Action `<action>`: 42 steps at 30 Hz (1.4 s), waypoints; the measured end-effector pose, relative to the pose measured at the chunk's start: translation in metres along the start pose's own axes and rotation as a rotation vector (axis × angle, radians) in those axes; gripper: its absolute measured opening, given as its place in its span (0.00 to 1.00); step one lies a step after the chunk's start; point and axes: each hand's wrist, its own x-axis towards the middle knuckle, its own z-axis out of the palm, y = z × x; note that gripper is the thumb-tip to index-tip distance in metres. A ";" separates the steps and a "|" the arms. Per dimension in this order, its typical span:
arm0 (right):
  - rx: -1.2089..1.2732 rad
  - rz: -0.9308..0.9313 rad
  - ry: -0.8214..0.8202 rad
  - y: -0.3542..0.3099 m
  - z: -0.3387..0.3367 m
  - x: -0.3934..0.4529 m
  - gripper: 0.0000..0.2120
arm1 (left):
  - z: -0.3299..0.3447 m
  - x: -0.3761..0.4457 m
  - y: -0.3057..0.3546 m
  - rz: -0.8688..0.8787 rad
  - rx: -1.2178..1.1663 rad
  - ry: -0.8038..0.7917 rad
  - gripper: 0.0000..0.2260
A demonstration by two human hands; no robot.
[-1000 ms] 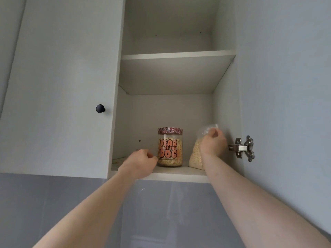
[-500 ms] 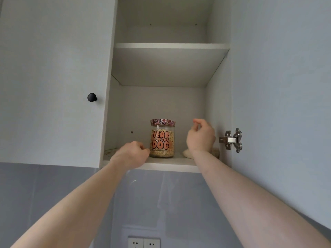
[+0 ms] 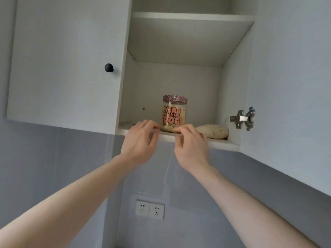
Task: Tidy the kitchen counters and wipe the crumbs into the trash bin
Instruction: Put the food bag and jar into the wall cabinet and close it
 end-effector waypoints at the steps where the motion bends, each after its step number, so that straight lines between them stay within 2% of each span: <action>1: -0.016 -0.041 0.018 -0.002 0.001 -0.016 0.15 | -0.002 -0.022 0.001 0.054 -0.021 -0.007 0.11; 2: -0.007 -0.078 0.033 -0.002 0.003 -0.032 0.17 | -0.004 -0.047 0.001 0.074 -0.047 -0.022 0.14; 4: 0.175 -0.072 0.030 -0.007 0.005 -0.069 0.20 | -0.012 -0.103 0.002 0.023 -0.115 -0.075 0.17; 7: 0.437 -0.011 -0.091 -0.014 0.021 -0.142 0.20 | -0.017 -0.194 -0.007 -0.093 -0.105 -0.241 0.20; 10: 0.449 0.044 -0.349 -0.013 0.055 -0.234 0.19 | -0.017 -0.284 -0.032 -0.281 -0.063 -0.461 0.19; 13: 0.452 0.209 -0.654 -0.008 0.095 -0.322 0.23 | -0.014 -0.365 -0.060 -0.529 -0.031 -0.648 0.17; 18: 0.418 0.396 -1.052 -0.011 0.145 -0.428 0.25 | 0.000 -0.467 -0.105 -1.041 -0.019 -0.822 0.14; 21: 0.364 0.498 -1.204 -0.013 0.169 -0.473 0.26 | 0.019 -0.512 -0.127 -1.287 -0.032 -0.861 0.18; 24: 0.273 0.546 -1.345 -0.008 0.185 -0.514 0.28 | 0.041 -0.539 -0.138 -1.443 -0.030 -0.897 0.21; 29: 0.146 0.608 -1.479 0.013 0.201 -0.560 0.32 | 0.076 -0.552 -0.173 -1.487 0.026 -0.929 0.24; 35: 0.103 0.625 -1.503 0.024 0.225 -0.593 0.31 | 0.119 -0.559 -0.233 -1.551 0.042 -0.816 0.28; 42: 0.078 0.521 -1.625 0.035 0.231 -0.597 0.31 | 0.159 -0.580 -0.268 -1.728 -0.013 -0.741 0.34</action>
